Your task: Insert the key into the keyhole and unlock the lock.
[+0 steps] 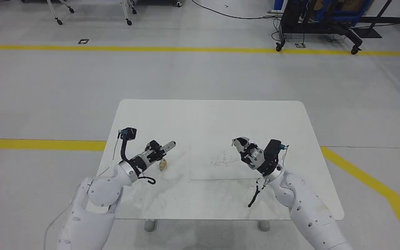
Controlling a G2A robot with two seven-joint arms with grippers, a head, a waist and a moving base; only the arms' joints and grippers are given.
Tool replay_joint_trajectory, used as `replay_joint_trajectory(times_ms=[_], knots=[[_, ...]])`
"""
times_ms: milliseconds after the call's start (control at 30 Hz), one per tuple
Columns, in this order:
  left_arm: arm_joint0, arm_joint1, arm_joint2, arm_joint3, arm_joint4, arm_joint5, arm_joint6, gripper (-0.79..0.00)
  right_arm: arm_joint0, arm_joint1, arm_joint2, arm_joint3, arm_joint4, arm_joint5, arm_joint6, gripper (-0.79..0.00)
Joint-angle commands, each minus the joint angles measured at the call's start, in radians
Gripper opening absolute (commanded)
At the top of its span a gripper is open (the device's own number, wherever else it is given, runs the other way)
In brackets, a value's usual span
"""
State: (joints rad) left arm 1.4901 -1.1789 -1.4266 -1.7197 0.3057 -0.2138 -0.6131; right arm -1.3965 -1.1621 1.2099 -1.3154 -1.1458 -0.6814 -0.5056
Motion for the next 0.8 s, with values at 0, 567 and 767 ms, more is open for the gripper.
replay_joint_trajectory(times_ms=[0, 567, 767], knots=[[0.009, -0.002, 0.004, 0.013, -0.019, -0.001, 0.020, 0.000, 0.000, 0.000, 0.000, 0.000, 0.000, 0.000, 0.000, -0.785], [-0.173, -0.029, 0.146, 0.208, -0.549, -0.238, -0.124, 0.000, 0.106, -0.061, -0.179, 0.157, 0.738, -0.313, 0.181, -0.785], [-0.173, -0.029, 0.146, 0.208, -0.549, -0.238, -0.124, 0.000, 0.106, -0.061, -0.179, 0.157, 0.738, -0.313, 0.181, -0.785]])
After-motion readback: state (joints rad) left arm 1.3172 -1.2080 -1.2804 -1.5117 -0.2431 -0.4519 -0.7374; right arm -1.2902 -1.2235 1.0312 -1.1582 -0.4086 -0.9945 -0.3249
